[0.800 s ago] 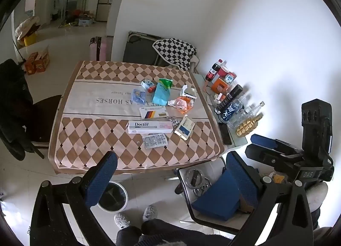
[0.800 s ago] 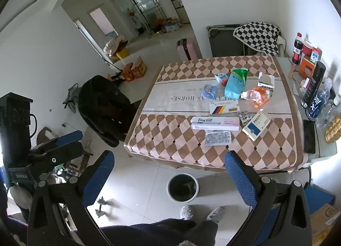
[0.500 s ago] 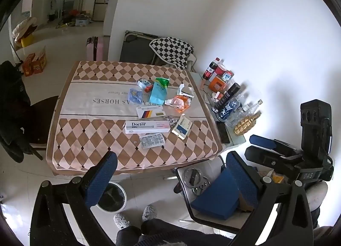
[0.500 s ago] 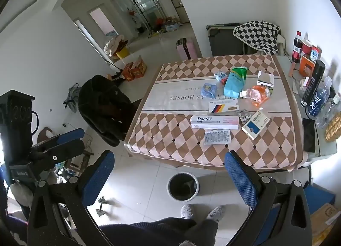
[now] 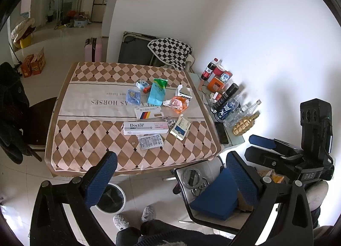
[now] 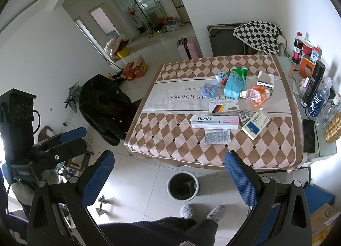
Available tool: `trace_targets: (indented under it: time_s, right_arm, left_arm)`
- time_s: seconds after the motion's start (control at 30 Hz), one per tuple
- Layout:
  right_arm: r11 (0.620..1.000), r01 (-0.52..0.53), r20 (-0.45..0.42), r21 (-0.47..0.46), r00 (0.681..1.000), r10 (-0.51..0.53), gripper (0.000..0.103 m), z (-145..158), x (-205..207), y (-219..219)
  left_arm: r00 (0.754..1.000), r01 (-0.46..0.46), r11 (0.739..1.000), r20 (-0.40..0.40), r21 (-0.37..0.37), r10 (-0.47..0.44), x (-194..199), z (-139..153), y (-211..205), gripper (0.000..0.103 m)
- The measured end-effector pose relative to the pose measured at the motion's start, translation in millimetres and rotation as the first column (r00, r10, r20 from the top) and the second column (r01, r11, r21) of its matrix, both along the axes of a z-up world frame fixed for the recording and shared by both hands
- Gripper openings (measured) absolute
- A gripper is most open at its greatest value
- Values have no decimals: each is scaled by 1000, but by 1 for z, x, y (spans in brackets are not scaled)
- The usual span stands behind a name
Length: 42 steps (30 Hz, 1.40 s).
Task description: Collect trash
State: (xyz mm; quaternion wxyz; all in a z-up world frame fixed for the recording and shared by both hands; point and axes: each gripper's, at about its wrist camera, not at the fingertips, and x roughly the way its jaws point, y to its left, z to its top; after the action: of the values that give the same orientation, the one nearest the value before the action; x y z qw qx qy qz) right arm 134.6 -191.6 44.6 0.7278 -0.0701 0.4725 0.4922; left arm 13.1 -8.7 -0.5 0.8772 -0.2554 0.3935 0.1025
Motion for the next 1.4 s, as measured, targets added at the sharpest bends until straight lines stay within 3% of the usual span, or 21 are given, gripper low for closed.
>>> trace_targets:
  time_s: [1.4]
  right_arm:
    - [1000, -14, -3, 2, 1000, 14, 103, -3, -6, 2]
  left_arm:
    - [1000, 5, 1000, 4, 0, -5, -6, 2, 0, 103]
